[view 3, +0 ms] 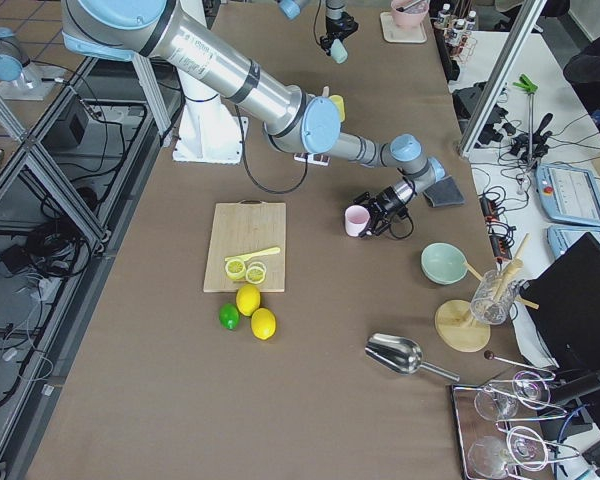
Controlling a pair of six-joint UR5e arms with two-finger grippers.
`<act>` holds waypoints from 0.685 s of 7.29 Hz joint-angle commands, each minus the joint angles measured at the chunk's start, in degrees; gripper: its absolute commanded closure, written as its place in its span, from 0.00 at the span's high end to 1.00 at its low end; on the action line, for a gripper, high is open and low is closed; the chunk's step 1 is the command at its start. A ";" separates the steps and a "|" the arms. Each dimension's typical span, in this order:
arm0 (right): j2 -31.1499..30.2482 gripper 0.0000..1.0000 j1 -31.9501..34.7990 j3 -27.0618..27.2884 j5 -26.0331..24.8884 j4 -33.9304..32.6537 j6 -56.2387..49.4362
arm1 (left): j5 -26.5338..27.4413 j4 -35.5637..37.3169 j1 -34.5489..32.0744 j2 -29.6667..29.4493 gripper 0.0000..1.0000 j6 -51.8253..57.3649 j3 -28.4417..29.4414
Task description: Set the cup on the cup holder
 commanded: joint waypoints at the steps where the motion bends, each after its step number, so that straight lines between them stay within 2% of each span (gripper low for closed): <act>1: -0.02 0.00 -0.02 0.13 -0.54 -0.06 0.04 | -2.49 -26.02 -0.31 8.14 0.42 -18.28 -2.94; 2: 0.33 0.00 0.07 0.13 -0.80 -0.06 0.13 | -2.15 -37.04 0.05 9.74 0.42 -25.53 -2.77; 3: 0.68 0.00 0.16 0.22 -0.89 -0.14 0.13 | -2.06 -45.76 0.83 10.19 0.41 -27.09 -2.07; 4: 1.38 0.00 0.59 0.22 -0.89 -0.67 0.04 | 1.94 -54.72 1.36 10.37 0.41 -27.19 0.46; 5: 2.43 0.00 1.38 0.48 -0.98 -0.93 -0.05 | 13.30 -63.69 6.94 11.07 0.41 -27.10 1.61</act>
